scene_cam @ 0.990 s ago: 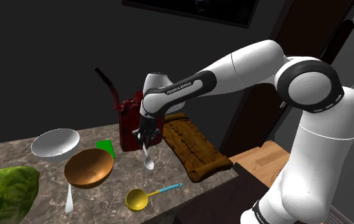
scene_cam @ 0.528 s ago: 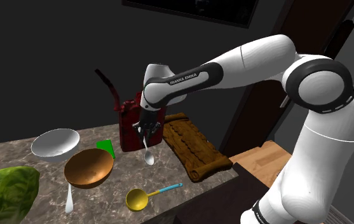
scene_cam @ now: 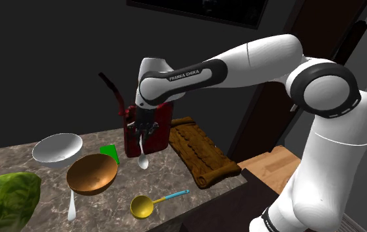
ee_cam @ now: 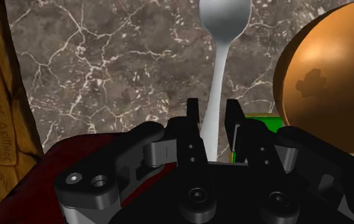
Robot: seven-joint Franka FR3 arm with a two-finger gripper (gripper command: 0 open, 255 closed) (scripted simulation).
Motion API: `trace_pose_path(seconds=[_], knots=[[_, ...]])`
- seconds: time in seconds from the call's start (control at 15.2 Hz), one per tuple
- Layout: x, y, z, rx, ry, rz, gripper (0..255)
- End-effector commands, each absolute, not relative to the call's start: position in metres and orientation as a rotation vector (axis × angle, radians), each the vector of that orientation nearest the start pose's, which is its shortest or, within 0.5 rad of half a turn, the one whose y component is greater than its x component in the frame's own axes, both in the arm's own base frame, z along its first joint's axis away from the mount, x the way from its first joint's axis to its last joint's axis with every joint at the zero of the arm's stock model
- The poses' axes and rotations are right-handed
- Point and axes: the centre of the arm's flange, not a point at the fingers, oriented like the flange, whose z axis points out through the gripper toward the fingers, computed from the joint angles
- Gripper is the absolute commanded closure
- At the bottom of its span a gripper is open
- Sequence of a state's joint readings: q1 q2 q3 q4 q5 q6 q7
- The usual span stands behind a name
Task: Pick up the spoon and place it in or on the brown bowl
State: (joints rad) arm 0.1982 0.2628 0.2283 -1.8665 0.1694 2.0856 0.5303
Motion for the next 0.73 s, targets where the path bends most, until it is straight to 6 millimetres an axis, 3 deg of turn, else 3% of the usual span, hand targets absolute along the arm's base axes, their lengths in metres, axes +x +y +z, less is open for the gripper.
trace_pose_path(seconds=[0.0, 0.66], knots=[[0.562, 0.282, 0.379, -2.956, 0.293, 0.189, 255], [0.596, 0.409, 0.385, -2.956, 0.293, 0.189, 255]])
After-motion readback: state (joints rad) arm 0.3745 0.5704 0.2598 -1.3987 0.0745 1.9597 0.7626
